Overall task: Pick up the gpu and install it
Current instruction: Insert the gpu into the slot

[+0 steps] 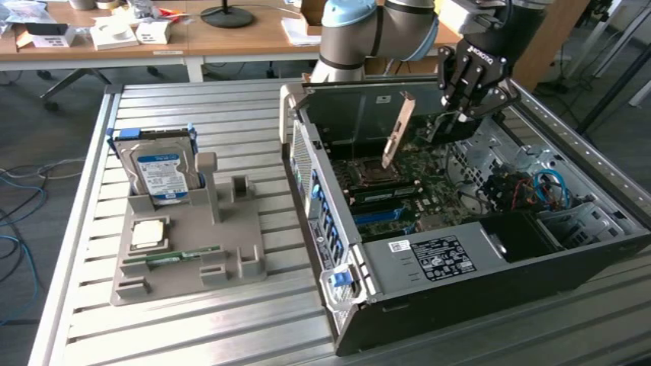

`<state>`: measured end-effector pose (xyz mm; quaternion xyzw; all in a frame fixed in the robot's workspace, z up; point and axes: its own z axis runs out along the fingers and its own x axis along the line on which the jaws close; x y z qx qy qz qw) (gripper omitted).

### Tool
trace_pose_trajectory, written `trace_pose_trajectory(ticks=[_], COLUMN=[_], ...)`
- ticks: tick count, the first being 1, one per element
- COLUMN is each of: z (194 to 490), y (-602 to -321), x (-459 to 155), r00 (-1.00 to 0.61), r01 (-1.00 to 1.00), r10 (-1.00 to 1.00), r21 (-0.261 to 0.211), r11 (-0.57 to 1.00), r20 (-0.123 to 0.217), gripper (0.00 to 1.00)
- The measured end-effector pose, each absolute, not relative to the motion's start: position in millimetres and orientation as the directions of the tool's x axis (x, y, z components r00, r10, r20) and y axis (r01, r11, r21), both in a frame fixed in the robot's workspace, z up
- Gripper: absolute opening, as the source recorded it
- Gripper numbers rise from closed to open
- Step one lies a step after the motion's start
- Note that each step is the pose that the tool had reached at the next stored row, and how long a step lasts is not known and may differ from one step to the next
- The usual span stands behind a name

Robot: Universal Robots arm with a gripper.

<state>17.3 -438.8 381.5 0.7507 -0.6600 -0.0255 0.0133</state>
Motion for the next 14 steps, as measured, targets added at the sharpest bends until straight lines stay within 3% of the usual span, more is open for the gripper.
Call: trace_pose_trajectory(ticks=[8,14], z=[381.5,380.3], y=[-438.8,-438.8], x=[17.2,15.1], r00=[0.107,0.099], r01=[-0.993,-0.995], r10=[-0.994,-0.995], r21=[0.053,0.01], r11=[-0.108,-0.099], r20=[-0.021,-0.019], gripper=[0.26,0.26])
